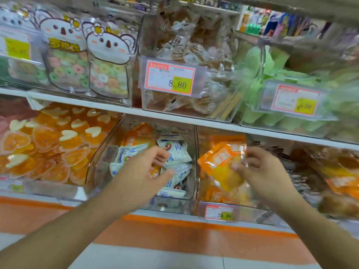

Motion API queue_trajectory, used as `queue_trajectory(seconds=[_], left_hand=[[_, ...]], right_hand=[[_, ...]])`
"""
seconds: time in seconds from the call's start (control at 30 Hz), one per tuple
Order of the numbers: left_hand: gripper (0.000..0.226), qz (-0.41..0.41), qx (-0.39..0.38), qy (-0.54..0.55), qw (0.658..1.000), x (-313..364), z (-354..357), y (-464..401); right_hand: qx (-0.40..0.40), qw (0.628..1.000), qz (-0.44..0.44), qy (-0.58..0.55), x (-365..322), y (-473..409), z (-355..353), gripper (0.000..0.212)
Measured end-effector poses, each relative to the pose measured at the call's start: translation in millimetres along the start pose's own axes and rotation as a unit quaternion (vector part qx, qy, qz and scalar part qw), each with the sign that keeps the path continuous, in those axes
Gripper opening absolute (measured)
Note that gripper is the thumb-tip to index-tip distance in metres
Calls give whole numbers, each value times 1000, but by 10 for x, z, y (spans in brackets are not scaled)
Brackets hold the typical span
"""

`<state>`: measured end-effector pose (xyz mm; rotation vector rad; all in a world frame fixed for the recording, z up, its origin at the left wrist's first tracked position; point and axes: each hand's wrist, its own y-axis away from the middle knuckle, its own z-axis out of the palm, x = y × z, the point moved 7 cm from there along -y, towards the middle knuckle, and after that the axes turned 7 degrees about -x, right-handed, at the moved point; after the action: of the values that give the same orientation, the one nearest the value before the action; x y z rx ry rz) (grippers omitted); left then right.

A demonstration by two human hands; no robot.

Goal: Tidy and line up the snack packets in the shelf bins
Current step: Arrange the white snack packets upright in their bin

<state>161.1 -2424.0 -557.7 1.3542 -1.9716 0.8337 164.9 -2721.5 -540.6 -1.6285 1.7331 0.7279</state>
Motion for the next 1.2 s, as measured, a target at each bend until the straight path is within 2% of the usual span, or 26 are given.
queue_trajectory(seconds=[0.03, 0.1, 0.17, 0.27, 0.33, 0.43, 0.5, 0.6, 0.67, 0.77, 0.87, 0.93, 1.07, 1.2], left_hand=[[29, -8, 18, -34, 999, -74, -76, -10], [32, -15, 33, -103, 994, -221, -186, -50], [42, -14, 12, -135, 991, -326, -216, -107], [61, 40, -66, -187, 979, -298, -72, -211], [61, 85, -108, -222, 965, -238, 102, -290], [50, 104, -96, -251, 958, -282, 230, -434], [50, 113, -91, -281, 949, -366, 234, -550], [54, 97, -124, -294, 943, -538, 188, -686], [56, 95, -127, -249, 955, -587, 138, -699], [54, 72, -77, -217, 971, -636, -41, -627], [33, 113, -71, -305, 943, -648, -94, -511], [28, 134, -86, -355, 921, -674, -48, -459], [36, 122, -105, -374, 913, -714, -14, -429], [26, 73, -93, -303, 946, -681, -109, -368]], right_hand=[[7, 996, 30, 85, 142, -76, -72, 26], [-7, 962, 67, 264, 281, -150, -80, 42], [-7, 942, 25, 335, 191, -133, 16, 56], [-17, 945, -102, 309, -153, -23, 211, 56], [-56, 947, -168, 267, -301, 28, 408, 51], [-101, 936, -234, 243, -401, 69, 748, 49], [-116, 920, -269, 259, -477, 83, 964, 49], [-131, 897, -310, 286, -617, 16, 1263, 51], [-130, 885, -316, 316, -690, -91, 1429, 50], [-123, 879, -280, 366, -739, -267, 1552, 46], [-82, 870, -256, 413, -768, -352, 1553, 26], [-58, 866, -228, 442, -778, -396, 1539, 23], [-62, 876, -211, 428, -762, -448, 1566, 32], [-99, 909, -212, 346, -704, -433, 1488, 38]])
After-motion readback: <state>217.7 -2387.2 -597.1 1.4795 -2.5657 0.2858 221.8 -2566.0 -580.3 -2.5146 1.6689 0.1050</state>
